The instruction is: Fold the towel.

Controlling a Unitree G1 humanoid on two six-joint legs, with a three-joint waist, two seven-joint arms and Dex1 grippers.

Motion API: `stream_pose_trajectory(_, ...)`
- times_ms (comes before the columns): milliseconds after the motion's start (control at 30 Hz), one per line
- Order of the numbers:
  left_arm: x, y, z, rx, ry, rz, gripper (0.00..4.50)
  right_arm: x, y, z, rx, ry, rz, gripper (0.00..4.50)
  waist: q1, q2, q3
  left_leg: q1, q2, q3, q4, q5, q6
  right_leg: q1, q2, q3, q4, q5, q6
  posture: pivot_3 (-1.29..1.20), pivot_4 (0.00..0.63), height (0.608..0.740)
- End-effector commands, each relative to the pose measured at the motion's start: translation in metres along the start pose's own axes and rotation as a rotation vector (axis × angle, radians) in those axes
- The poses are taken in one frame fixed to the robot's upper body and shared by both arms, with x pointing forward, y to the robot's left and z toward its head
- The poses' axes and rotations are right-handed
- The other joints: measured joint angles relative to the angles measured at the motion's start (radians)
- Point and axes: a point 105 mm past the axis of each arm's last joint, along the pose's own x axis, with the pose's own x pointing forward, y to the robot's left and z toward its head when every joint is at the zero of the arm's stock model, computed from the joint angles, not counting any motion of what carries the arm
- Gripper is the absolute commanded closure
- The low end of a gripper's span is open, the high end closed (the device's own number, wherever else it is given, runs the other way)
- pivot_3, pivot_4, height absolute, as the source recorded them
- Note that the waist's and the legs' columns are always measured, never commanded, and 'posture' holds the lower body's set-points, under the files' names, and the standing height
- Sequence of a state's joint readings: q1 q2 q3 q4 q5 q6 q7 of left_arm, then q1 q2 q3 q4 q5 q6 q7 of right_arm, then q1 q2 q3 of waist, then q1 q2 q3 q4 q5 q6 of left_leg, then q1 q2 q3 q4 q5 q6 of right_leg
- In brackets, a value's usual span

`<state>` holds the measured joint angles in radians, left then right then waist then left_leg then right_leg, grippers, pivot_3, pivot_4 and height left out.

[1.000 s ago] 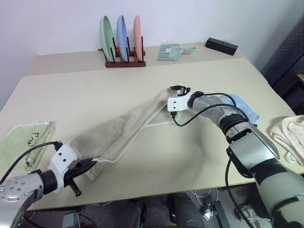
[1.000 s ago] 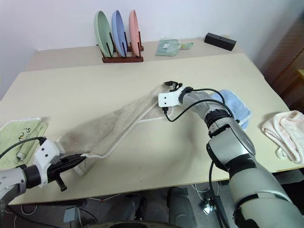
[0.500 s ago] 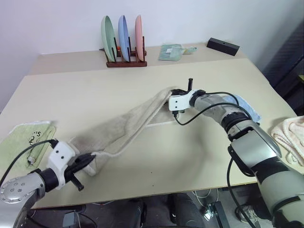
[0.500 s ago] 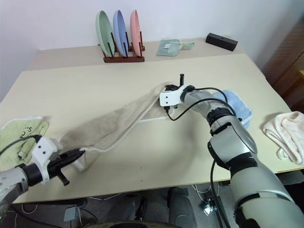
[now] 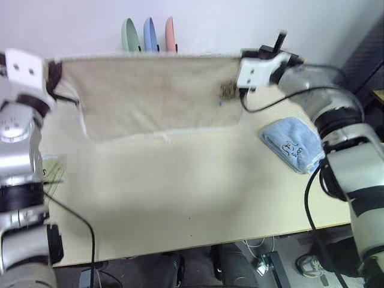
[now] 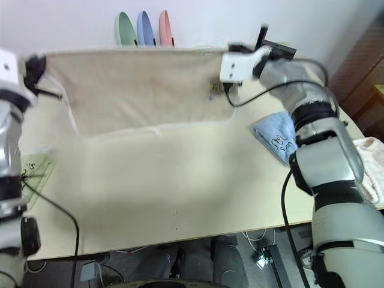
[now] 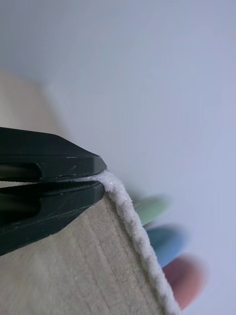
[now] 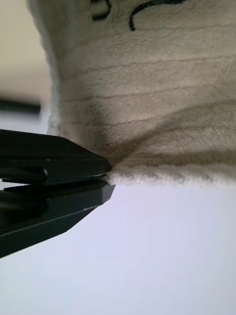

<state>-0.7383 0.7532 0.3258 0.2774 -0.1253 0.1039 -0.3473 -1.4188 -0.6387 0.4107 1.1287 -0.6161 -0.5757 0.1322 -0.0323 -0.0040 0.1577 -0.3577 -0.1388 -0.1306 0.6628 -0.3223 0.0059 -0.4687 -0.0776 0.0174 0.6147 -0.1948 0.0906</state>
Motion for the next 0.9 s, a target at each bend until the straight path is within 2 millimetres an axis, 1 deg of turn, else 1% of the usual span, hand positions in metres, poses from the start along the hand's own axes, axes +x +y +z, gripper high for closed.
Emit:
stream_pose_trajectory(33, 0.004, 0.019, 0.015, -0.004, -0.05, 0.016, 4.5, -0.011, -0.036, -0.008, 0.048, -0.002, -0.086, 4.48, -0.008, 0.0, 0.0, 0.0, 0.0, 0.0, 0.0, 0.0, 0.0, 0.0, 0.0, 0.0, 0.0, 0.0, 0.0, 0.0, 0.15, 0.74)
stream_pose_trajectory(67, 0.001, 0.012, 0.014, -0.004, -0.052, -0.039, 4.5, -0.014, -0.035, -0.006, 0.091, -0.032, -0.067, 4.48, -0.012, 0.0, 0.0, 0.0, 0.0, 0.0, 0.0, 0.0, 0.001, 0.001, 0.0, -0.001, 0.0, 0.0, 0.0, 0.0, 0.15, 0.74)
stream_pose_trajectory(100, -0.007, 0.001, 0.007, -0.019, -0.023, -0.124, 4.5, -0.018, -0.028, -0.002, 0.151, -0.073, -0.025, 4.48, -0.016, 0.0, 0.0, 0.0, -0.001, 0.0, 0.0, -0.001, 0.001, 0.001, -0.001, -0.001, 0.0, 0.0, 0.0, 0.0, 0.15, 0.74)
stream_pose_trajectory(167, -0.025, -0.016, -0.003, -0.019, 0.01, -0.24, 4.5, -0.027, -0.016, 0.005, 0.23, -0.139, 0.052, 4.48, -0.017, 0.0, 0.0, 0.001, 0.0, 0.0, 0.0, -0.001, 0.002, 0.001, -0.001, 0.0, 0.0, 0.0, 0.0, 0.0, 0.15, 0.74)
stream_pose_trajectory(200, -0.038, -0.024, -0.011, -0.013, 0.035, -0.291, 4.5, -0.034, -0.003, 0.008, 0.265, -0.165, 0.12, 4.48, -0.019, 0.0, 0.0, 0.001, 0.0, 0.0, 0.0, -0.001, 0.002, 0.001, -0.001, -0.001, 0.0, 0.0, 0.0, 0.0, 0.15, 0.74)
stream_pose_trajectory(233, -0.055, -0.031, -0.022, -0.028, 0.078, -0.34, 4.5, -0.046, 0.018, 0.011, 0.294, -0.187, 0.224, 4.48, -0.022, 0.0, 0.0, 0.0, 0.0, -0.001, 0.0, -0.001, 0.002, 0.001, 0.0, -0.001, 0.0, 0.0, 0.0, 0.0, 0.15, 0.74)
stream_pose_trajectory(267, -0.076, -0.039, -0.034, -0.042, 0.123, -0.393, 4.5, -0.063, 0.041, 0.015, 0.313, -0.205, 0.344, 4.48, -0.022, 0.001, 0.0, 0.0, 0.0, -0.001, 0.0, -0.002, 0.003, 0.001, 0.0, 0.0, 0.0, 0.0, 0.0, 0.0, 0.15, 0.74)
stream_pose_trajectory(333, -0.106, -0.047, -0.046, -0.074, 0.198, -0.459, 4.5, -0.09, 0.07, 0.024, 0.365, -0.22, 0.504, 4.48, -0.019, 0.001, 0.001, -0.002, 0.001, -0.001, 0.001, -0.002, 0.004, 0.0, 0.0, 0.0, 0.0, 0.0, 0.0, 0.0, 0.15, 0.74)
stream_pose_trajectory(367, -0.116, -0.049, -0.048, -0.085, 0.224, -0.478, 4.5, -0.099, 0.076, 0.027, 0.394, -0.22, 0.549, 4.48, -0.013, 0.001, 0.001, -0.002, 0.001, -0.001, 0.002, -0.003, 0.004, 0.0, 0.0, 0.0, 0.0, 0.0, 0.0, 0.0, 0.15, 0.74)
stream_pose_trajectory(400, -0.129, -0.052, -0.05, -0.114, 0.254, -0.505, 4.5, -0.113, 0.086, 0.032, 0.431, -0.217, 0.614, 4.48, -0.009, 0.001, 0.002, -0.004, 0.001, 0.0, 0.003, -0.003, 0.004, -0.002, 0.0, 0.0, -0.001, 0.0, 0.0, 0.0, 0.15, 0.74)
stream_pose_trajectory(433, -0.148, -0.058, -0.055, -0.139, 0.307, -0.559, 4.5, -0.133, 0.1, 0.038, 0.481, -0.217, 0.713, 4.48, -0.005, 0.002, 0.002, -0.006, 0.001, 0.0, 0.005, -0.003, 0.004, -0.003, 0.0, 0.0, 0.0, 0.0, 0.0, 0.0, 0.15, 0.74)
stream_pose_trajectory(467, -0.175, -0.067, -0.06, -0.182, 0.387, -0.641, 4.5, -0.164, 0.116, 0.047, 0.554, -0.204, 0.873, 4.48, 0.0, 0.002, 0.002, -0.006, 0.001, 0.0, 0.005, -0.003, 0.004, -0.004, 0.0, 0.0, 0.001, 0.0, 0.0, 0.0, 0.15, 0.74)
stream_pose_trajectory(500, -0.195, -0.074, -0.062, -0.214, 0.445, -0.698, 4.5, -0.187, 0.126, 0.056, 0.61, -0.197, 0.994, 4.48, 0.014, 0.003, 0.001, -0.006, 0.001, 0.0, 0.005, -0.003, 0.004, -0.004, 0.0, 0.0, 0.001, 0.0, 0.0, 0.0, 0.15, 0.74)
stream_pose_trajectory(533, -0.206, -0.077, -0.061, -0.234, 0.481, -0.73, 4.5, -0.201, 0.13, 0.063, 0.645, -0.19, 1.067, 4.48, 0.02, 0.004, 0.002, -0.005, 0.001, 0.001, 0.004, -0.004, 0.005, -0.003, 0.0, 0.001, 0.0, 0.0, 0.0, 0.0, 0.15, 0.74)
stream_pose_trajectory(567, -0.216, -0.08, -0.062, -0.242, 0.515, -0.756, 4.5, -0.209, 0.13, 0.066, 0.67, -0.176, 1.102, 4.48, 0.025, 0.004, 0.003, -0.002, 0.001, 0.001, 0.004, -0.004, 0.006, 0.0, -0.001, 0.001, -0.001, 0.0, 0.001, 0.0, 0.15, 0.74)
stream_pose_trajectory(600, -0.222, -0.081, -0.064, -0.244, 0.546, -0.769, 4.5, -0.216, 0.13, 0.069, 0.688, -0.163, 1.13, 4.48, 0.028, 0.003, 0.003, 0.002, 0.001, 0.001, 0.004, -0.005, 0.007, 0.005, -0.001, 0.001, -0.003, -0.001, 0.001, 0.0, 0.15, 0.74)
stream_pose_trajectory(633, -0.229, -0.081, -0.065, -0.249, 0.573, -0.78, 4.5, -0.226, 0.131, 0.071, 0.696, -0.149, 1.178, 4.48, 0.03, 0.002, 0.004, 0.004, 0.001, 0.002, 0.005, -0.008, 0.012, 0.008, -0.001, 0.0, -0.003, -0.001, 0.001, 0.0, 0.15, 0.74)
stream_pose_trajectory(667, -0.233, -0.082, -0.066, -0.253, 0.591, -0.787, 4.5, -0.232, 0.131, 0.073, 0.702, -0.14, 1.212, 4.48, 0.037, 0.002, 0.004, 0.005, 0.001, 0.002, 0.006, -0.008, 0.013, 0.01, -0.001, 0.0, -0.003, -0.001, 0.0, 0.0, 0.15, 0.74)
stream_pose_trajectory(700, -0.236, -0.081, -0.067, -0.259, 0.602, -0.787, 4.5, -0.234, 0.13, 0.073, 0.706, -0.133, 1.213, 4.48, 0.043, 0.002, 0.004, 0.006, 0.002, 0.003, 0.007, -0.008, 0.013, 0.012, -0.001, 0.0, -0.003, -0.001, -0.001, 0.0, 0.15, 0.74)
stream_pose_trajectory(733, -0.238, -0.081, -0.068, -0.262, 0.607, -0.787, 4.5, -0.234, 0.129, 0.073, 0.708, -0.128, 1.206, 4.48, 0.045, 0.001, 0.005, 0.011, 0.003, 0.004, 0.008, -0.009, 0.012, 0.018, -0.001, -0.001, -0.003, -0.003, -0.003, 0.0, 0.15, 0.74)
stream_pose_trajectory(767, -0.237, -0.079, -0.069, -0.26, 0.609, -0.778, 4.5, -0.23, 0.127, 0.072, 0.705, -0.126, 1.181, 4.48, 0.046, 0.001, 0.005, 0.019, 0.006, 0.006, 0.007, -0.009, 0.012, 0.027, -0.001, -0.002, -0.005, -0.006, 0.001, 0.0, 0.15, 0.74)
stream_pose_trajectory(800, -0.234, -0.078, -0.07, -0.265, 0.603, -0.76, 4.5, -0.225, 0.125, 0.07, 0.694, -0.127, 1.155, 4.48, 0.046, 0.001, 0.005, 0.02, 0.007, 0.006, 0.006, -0.01, 0.013, 0.032, -0.001, -0.003, -0.006, -0.007, 0.002, 0.0, 0.15, 0.74)
stream_pose_trajectory(867, -0.227, -0.075, -0.072, -0.259, 0.581, -0.729, 4.5, -0.215, 0.12, 0.067, 0.672, -0.132, 1.105, 4.48, 0.046, 0.001, 0.005, 0.021, 0.009, 0.008, 0.006, -0.01, 0.013, 0.033, -0.001, -0.005, -0.01, -0.007, 0.002, 0.0, 0.15, 0.74)
stream_pose_trajectory(900, -0.224, -0.074, -0.072, -0.253, 0.572, -0.72, 4.5, -0.211, 0.118, 0.066, 0.665, -0.135, 1.089, 4.48, 0.046, 0.0, 0.005, 0.021, 0.009, 0.008, 0.006, -0.01, 0.014, 0.032, -0.001, -0.006, -0.01, -0.005, 0.0, 0.0, 0.15, 0.74)
